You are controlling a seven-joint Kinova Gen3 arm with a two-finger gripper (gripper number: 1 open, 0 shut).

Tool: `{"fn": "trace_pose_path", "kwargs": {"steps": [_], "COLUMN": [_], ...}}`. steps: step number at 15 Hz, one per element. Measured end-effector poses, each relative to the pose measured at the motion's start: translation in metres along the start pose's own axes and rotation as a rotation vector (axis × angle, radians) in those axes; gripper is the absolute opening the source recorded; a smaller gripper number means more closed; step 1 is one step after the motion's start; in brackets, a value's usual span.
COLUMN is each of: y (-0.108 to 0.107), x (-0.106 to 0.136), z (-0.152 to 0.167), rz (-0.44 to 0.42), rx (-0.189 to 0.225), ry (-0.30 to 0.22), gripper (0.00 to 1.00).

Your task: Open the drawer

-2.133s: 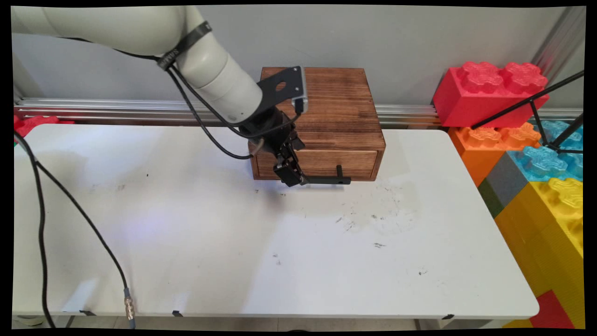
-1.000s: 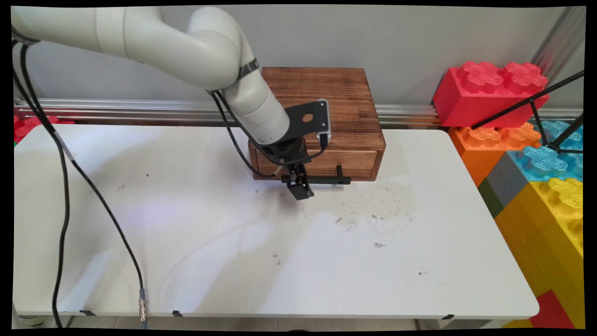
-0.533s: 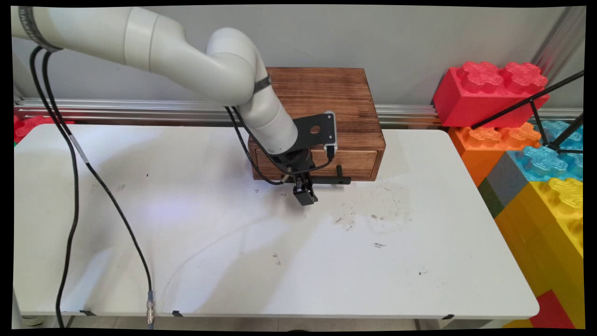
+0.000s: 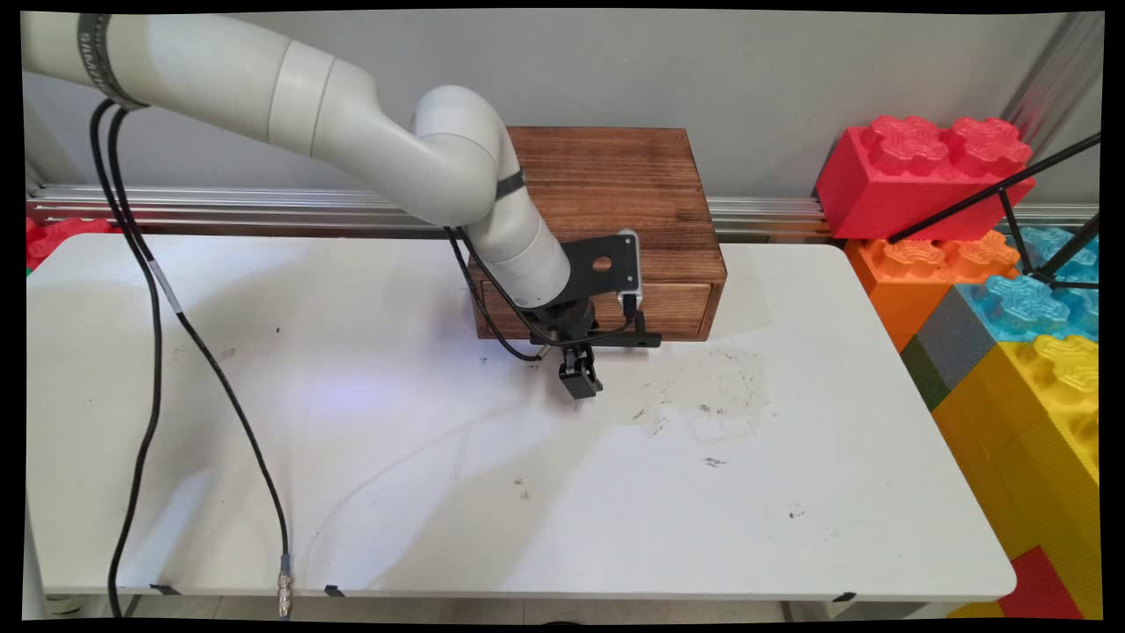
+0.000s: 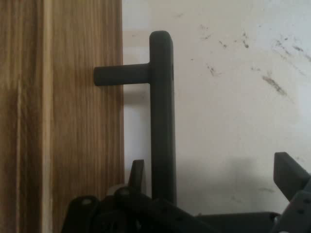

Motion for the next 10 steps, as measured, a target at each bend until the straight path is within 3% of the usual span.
{"fn": "trace_pose_path", "kwargs": {"steps": [10], "y": [0.005], "x": [-0.002], "z": [0.019], "rz": [0.010], "rx": [-0.003], "ry": [-0.004], "gripper": [1.00]}}
